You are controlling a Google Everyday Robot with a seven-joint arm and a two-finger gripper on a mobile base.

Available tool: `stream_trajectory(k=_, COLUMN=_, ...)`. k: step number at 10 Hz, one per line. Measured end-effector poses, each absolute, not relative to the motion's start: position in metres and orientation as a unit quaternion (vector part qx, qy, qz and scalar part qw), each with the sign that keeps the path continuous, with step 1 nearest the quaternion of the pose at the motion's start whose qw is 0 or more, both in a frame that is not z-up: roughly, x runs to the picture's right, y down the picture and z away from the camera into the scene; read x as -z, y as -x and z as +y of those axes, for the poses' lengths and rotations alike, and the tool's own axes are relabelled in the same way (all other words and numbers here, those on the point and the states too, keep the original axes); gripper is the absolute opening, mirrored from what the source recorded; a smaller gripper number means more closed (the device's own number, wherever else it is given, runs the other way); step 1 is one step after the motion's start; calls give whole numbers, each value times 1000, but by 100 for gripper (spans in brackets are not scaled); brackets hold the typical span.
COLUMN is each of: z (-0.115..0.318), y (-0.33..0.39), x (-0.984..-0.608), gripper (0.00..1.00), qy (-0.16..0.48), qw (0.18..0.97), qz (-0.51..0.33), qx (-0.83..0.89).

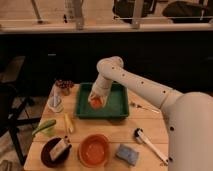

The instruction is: Place apple in table surface

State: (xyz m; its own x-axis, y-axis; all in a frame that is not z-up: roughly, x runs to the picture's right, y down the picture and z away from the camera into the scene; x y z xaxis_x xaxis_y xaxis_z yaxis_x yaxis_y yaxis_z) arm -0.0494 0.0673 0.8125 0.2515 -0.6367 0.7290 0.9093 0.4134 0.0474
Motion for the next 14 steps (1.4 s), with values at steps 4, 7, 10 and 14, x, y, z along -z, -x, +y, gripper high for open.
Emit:
stream_trajectory(k=4, z=70, y=68, x=-808, gripper=18, qy=195, qw=748, qz=-357, qx=523)
stream_trajectory(k=7, z=86, y=120, x=-789, gripper=18, qy=187, qw=715, qz=-371, qx=562)
stream_trajectory(k=10, z=108, y=140, x=-763, gripper=18, qy=186, qw=698, qz=-361, qx=590)
stream_trajectory(k=14, z=131, y=129, x=-751, gripper=18, qy=200, qw=709, qz=-339, qx=586)
